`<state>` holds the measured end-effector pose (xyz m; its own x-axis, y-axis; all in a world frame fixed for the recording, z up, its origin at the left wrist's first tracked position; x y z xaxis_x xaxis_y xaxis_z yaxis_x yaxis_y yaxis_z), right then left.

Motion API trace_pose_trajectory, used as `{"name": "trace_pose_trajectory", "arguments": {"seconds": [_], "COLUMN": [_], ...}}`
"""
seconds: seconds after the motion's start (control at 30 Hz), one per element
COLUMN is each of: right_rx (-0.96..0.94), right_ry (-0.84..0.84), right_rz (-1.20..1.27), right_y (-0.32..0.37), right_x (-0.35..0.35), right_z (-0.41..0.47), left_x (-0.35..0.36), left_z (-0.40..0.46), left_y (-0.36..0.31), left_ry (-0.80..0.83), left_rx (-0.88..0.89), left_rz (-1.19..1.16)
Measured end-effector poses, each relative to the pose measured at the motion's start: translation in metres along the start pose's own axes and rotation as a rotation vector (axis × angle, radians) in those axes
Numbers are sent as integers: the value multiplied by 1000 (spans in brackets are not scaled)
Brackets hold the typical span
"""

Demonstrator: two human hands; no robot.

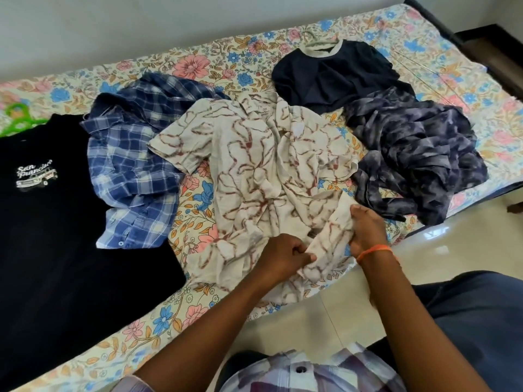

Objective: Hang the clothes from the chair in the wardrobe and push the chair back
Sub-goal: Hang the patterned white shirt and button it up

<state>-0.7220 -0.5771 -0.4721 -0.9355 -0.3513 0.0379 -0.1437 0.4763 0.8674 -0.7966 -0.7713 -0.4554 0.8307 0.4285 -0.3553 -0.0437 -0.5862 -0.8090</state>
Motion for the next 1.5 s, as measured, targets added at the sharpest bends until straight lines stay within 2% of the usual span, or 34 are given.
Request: {"name": "trace_pose_trajectory", "arguments": {"seconds": [0.07,0.1,0.17,0.2,0.27,0.3,0.37,0.47,0.7,0.93,1.03,1.13,1.3,1.37,1.5], "right_rx": [-48,-62,-182,-317,-537,-547,-446,-348,-526,-630,-521,-465,-492,-457,-398], "right_ry": [28,47,32,14,40,76,127,121,134,28,100,100,113,107,153], "right_rz": [-161,-253,-520,-662,-795,-817,-790,-736,-966,-946,-975,-948,-993,-951,-865], "right_y": [4,4,2,3,1,-5,-30,-61,-61,-58,-68,-73,-77,-80,-72], "right_x": [9,15,25,28,37,39,34,18,25,26,22,18,12,9,8], "right_z": [6,5,-5,-15,-48,-63,-80,-87,-84,-84,-75,-70,-62,-57,-57], "left_x": [-10,-15,-21,-23,-20,-16,-10,-1,10,19,14,2,-40,-54,-72], "left_z": [-4,-6,-5,-4,-3,-4,-7,-14,-30,-29,-26,-18,-18,-18,-15], "left_y": [6,9,17,20,26,29,37,48,49,50,48,52,61,68,78], "left_ry": [176,212,174,132,66,46,-6,-26,186,186,154,2,-485,-577,-623], "left_rx": [-66,-86,-97,-96,-94,-100,-124,-116,-31,50,62,66,-4,-24,-102], "left_rz": [-117,-159,-158,-127,-88,-95,-116,-36,144,314,271,292,317,297,260]}}
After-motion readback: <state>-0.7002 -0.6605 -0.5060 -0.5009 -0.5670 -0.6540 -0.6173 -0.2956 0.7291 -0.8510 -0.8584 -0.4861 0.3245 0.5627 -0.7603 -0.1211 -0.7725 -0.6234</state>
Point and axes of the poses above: each hand's wrist, its own z-axis towards the middle knuckle, its own x-axis out of the palm, y = z × x, the point moved 4 cm from there along z, towards the middle knuckle, and after that the axes turned 7 degrees about -x, right-handed, at the moved point
